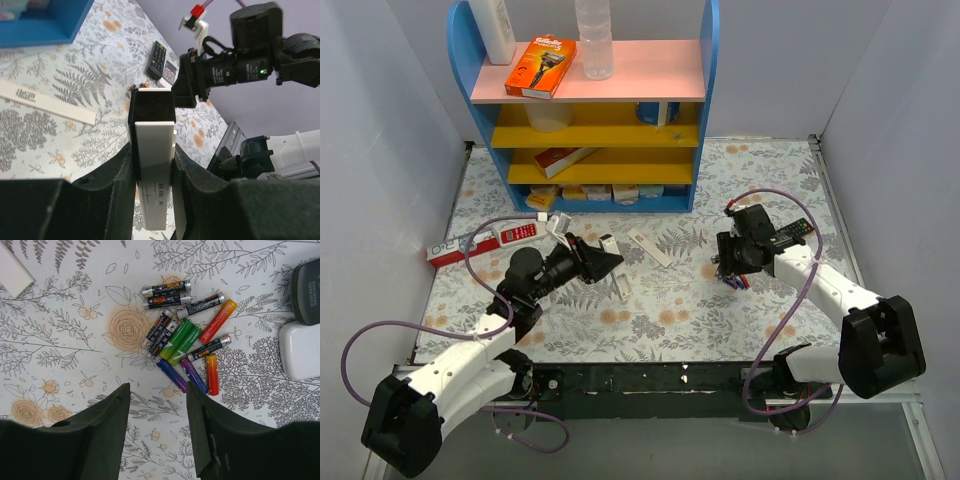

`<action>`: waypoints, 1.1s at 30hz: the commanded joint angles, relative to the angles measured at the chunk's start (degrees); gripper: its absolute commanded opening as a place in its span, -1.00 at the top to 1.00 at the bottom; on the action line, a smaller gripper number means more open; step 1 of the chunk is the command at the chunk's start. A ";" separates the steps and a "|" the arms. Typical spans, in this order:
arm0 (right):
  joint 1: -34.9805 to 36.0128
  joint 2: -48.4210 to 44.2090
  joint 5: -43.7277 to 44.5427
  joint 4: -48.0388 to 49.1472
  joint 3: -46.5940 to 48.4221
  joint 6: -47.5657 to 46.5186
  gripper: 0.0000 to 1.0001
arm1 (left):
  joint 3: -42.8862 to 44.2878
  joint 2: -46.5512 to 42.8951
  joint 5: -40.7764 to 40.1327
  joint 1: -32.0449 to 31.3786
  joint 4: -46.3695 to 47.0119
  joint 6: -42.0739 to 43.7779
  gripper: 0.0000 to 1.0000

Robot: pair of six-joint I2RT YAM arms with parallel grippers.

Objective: Load the batteries into the remote control

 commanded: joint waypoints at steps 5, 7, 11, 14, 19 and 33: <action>-2.10 1.87 -0.80 2.56 -1.70 -1.81 0.09 | 9.85 4.07 5.12 0.47 -5.84 11.14 1.00; -2.28 2.40 -0.54 2.39 -1.78 -2.16 0.15 | 8.19 5.49 6.61 0.56 -2.42 11.50 1.00; -3.51 3.28 0.34 2.21 -1.96 -2.69 0.17 | 9.23 7.87 10.14 1.88 -2.04 12.45 1.00; -3.69 3.80 0.00 2.47 -1.87 -3.65 0.25 | 10.11 7.43 7.86 1.88 -5.65 15.01 1.00; -3.77 5.38 -3.43 2.47 -1.52 -4.97 0.26 | 10.02 6.73 7.33 1.88 -6.10 14.83 1.00; -3.69 9.69 -6.06 1.24 -0.38 -6.47 0.24 | 10.55 7.69 6.97 1.88 -6.98 14.04 1.00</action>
